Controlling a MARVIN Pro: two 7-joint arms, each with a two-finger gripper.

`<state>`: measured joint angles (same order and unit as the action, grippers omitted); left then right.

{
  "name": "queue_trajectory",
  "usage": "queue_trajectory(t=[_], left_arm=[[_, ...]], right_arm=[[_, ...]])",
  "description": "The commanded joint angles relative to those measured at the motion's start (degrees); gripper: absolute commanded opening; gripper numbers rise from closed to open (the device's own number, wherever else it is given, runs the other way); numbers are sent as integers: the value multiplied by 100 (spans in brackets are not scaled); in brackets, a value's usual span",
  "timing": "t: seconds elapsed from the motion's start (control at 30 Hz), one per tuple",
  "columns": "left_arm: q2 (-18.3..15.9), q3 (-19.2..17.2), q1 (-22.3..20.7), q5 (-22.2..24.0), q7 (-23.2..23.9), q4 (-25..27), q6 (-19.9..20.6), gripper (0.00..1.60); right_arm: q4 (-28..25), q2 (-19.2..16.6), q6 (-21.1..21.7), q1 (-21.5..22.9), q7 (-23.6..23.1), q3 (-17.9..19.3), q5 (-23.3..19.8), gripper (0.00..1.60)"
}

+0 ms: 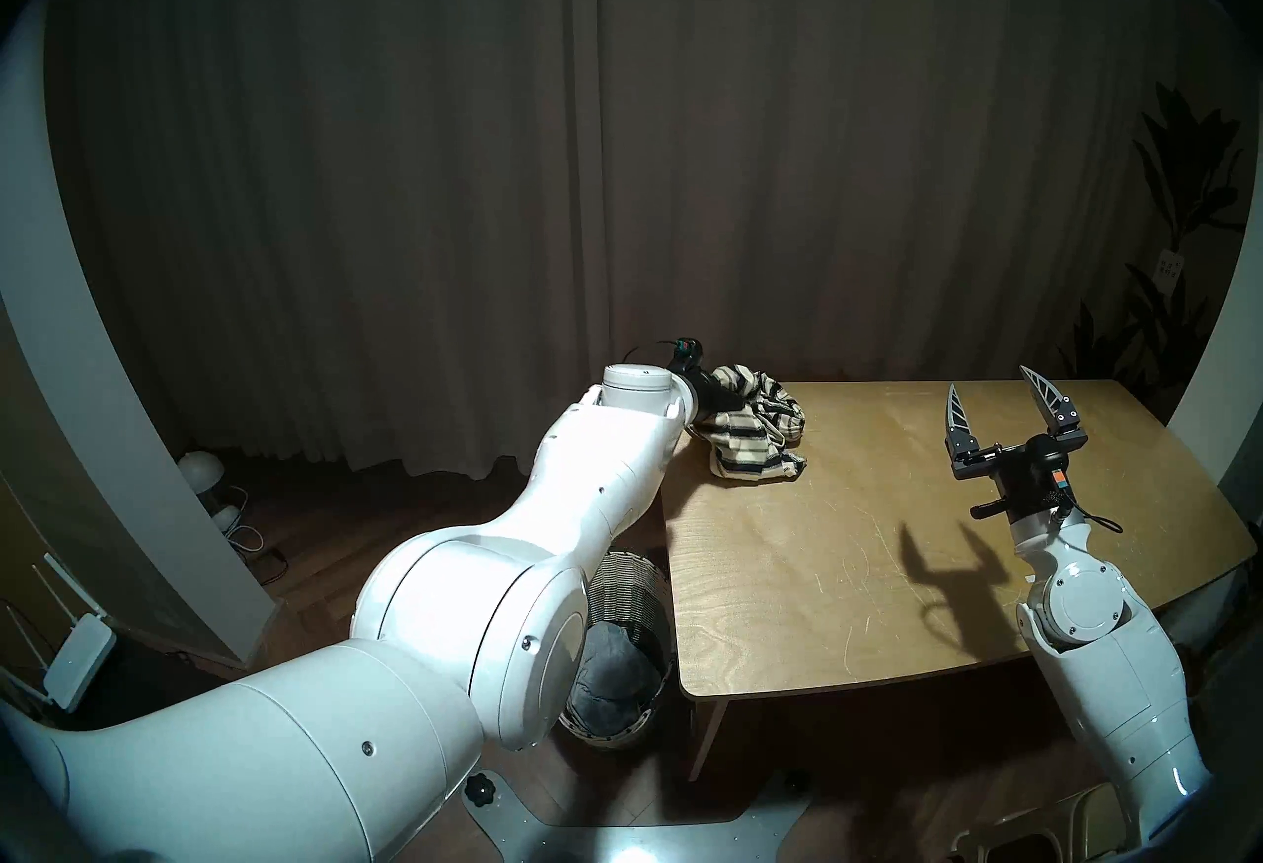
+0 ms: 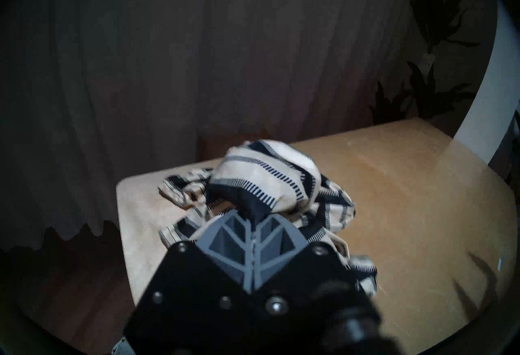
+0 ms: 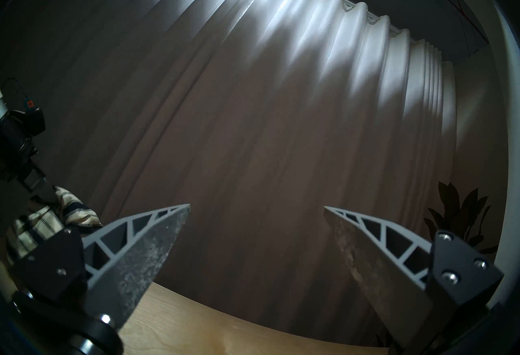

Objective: Toss clothes into the laundry hamper

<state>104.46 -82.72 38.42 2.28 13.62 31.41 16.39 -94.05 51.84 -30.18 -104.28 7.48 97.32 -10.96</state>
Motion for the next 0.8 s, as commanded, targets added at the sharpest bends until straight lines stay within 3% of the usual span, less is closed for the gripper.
queue_trajectory(t=[0.0,0.37,0.77], left_arm=[[-269,-313,-580,183,26,663,-534,0],[-534,-601,-393,334,171,1371,-1301,0],[-1325,-1127,-314,317,49,2209,-1922,0]], right_arm=[[-366,-182,-67,-270,-186,207,-238,160],[-571,-271,-39,-554,-472,386,-528,160],[-660,-326,-22,-744,-709,498,-741,160]])
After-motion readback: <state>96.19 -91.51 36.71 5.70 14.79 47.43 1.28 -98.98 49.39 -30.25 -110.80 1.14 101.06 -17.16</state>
